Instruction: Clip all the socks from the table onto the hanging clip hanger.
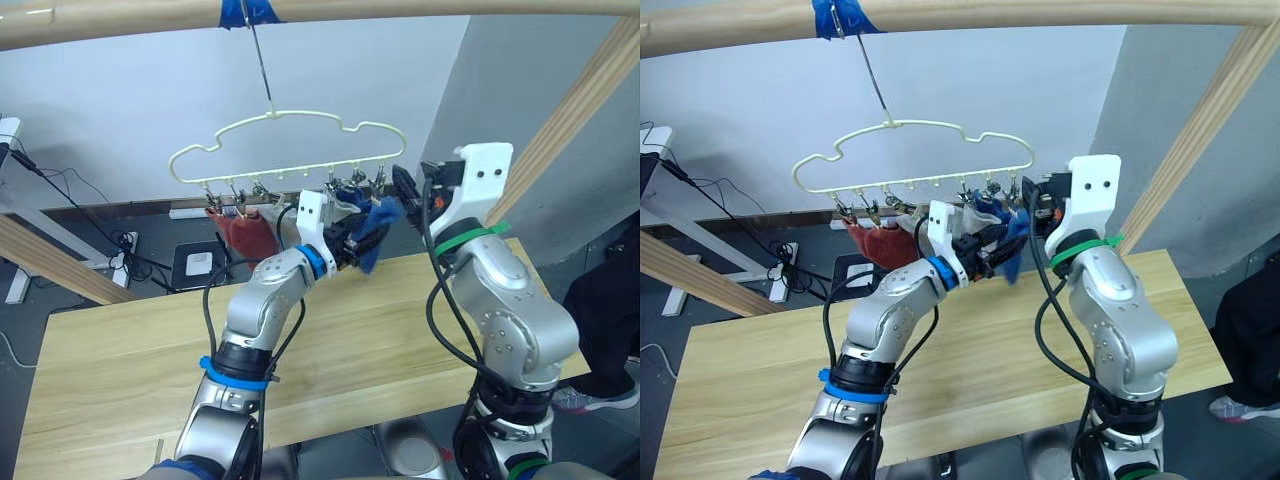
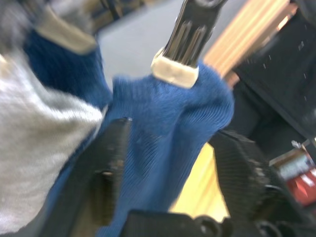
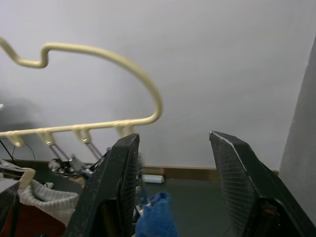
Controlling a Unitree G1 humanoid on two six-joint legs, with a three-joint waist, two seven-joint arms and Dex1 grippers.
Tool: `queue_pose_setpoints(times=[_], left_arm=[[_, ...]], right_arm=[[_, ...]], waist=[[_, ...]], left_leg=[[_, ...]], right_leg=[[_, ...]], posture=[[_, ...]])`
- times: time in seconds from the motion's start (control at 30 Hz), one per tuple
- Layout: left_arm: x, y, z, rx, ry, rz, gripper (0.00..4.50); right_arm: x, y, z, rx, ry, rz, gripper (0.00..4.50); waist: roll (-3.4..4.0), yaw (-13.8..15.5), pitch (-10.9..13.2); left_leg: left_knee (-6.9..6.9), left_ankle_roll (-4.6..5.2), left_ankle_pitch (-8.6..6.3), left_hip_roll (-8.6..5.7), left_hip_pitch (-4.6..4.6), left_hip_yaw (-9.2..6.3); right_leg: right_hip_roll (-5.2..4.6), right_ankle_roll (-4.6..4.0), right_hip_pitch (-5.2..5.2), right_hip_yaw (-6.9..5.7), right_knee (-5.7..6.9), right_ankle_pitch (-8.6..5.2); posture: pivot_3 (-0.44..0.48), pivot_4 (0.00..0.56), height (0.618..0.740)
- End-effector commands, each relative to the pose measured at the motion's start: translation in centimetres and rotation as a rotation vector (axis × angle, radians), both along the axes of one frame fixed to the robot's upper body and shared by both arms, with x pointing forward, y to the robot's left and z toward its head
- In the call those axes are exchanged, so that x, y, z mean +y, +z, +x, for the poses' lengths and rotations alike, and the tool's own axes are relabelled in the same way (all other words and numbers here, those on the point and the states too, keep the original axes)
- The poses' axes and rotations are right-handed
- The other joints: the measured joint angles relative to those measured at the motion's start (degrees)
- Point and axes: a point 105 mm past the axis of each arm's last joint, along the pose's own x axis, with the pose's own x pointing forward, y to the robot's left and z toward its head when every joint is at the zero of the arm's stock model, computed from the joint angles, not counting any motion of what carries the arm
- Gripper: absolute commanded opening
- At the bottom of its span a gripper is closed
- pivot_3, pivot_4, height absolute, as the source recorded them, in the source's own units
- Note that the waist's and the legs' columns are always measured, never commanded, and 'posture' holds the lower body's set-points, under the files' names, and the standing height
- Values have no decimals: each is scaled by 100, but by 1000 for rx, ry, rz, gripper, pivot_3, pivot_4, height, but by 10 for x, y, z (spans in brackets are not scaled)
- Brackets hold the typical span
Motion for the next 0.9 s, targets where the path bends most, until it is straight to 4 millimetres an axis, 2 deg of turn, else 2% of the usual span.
queue_pose_setpoints(times=[0.03, 0.07, 0.2, 0.33, 0.47, 0.57, 0.67, 0.73, 0.8, 0.87, 0.9], left_arm=[[-4, 8, -9, -67, -55, 15, 4187], [-4, 8, -10, -71, -62, 21, 4474], [0, 6, -20, -99, -128, 56, 4492], [12, -3, -44, -154, -250, 151, 4492], [24, -4, -58, -180, -305, 183, 4492], [44, 0, -72, -197, -326, 217, 4500], [68, 6, -76, -191, -264, 232, 4500], [77, 8, -77, -184, -233, 236, 4500], [96, 7, -77, -176, -162, 268, 4500], [131, 1, -79, -140, -28, 336, 4500], [141, -1, -80, -134, 10, 361, 4500]], right_arm=[[-3, 5, -12, -41, 27, -27, 2348], [-5, 4, -13, -41, 28, -38, 2348], [-12, -1, -15, -35, 33, -91, 2348], [-21, -7, -15, -24, 40, -146, 2348], [-27, -10, -14, -21, 54, -185, 2348], [-28, -11, -15, -23, 90, -220, 2912], [-30, -14, -17, -18, 135, -266, 3913], [-32, -15, -18, -17, 156, -287, 4462], [-35, -21, -21, 14, 205, -320, 4462], [-35, -31, -31, 58, 326, -386, 4462], [-36, -34, -34, 71, 362, -401, 4462]], waist=[[0, 2, 0], [0, 2, 0], [0, 2, 0], [0, -17, 0], [1, 20, 0], [1, 17, -1], [1, 31, -1], [2, 41, -2], [1, 55, -4], [5, 63, -17], [4, 64, -26]], left_leg=[[0, 0, 0, 0, 0, -1], [0, 0, 0, 0, 0, -1], [1, 0, 0, 0, 0, 1], [-2, 0, 0, 0, 2, 3], [-2, 0, 0, 13, 4, 1], [0, 0, 0, 13, 4, 5], [-2, 0, 0, 15, 7, 5], [-1, 0, 0, 16, 7, 4], [-1, 0, 0, 17, 7, 4], [-2, 0, 0, 17, 6, 4], [-3, 0, 0, 19, 6, 7]], right_leg=[[0, 0, 0, 0, 0, 0], [1, 0, 0, 0, -1, 0], [0, 0, 0, 2, -1, 0], [4, 0, -1, 3, 0, 0], [13, 0, 0, 3, 0, 0], [12, -1, 1, 6, -3, 0], [16, -2, 2, 6, -2, 1], [18, -2, 1, 6, -2, 1], [17, -2, 2, 6, -3, 1], [17, -3, 3, 5, -7, 1], [16, -3, 2, 8, -11, 1]], posture=[[-337, 237, 740], [-337, 237, 740], [-333, 232, 740], [-322, 228, 740], [-308, 224, 740], [-299, 220, 740], [-285, 211, 740], [-279, 206, 740], [-263, 193, 740], [-242, 176, 740], [-242, 176, 740]])
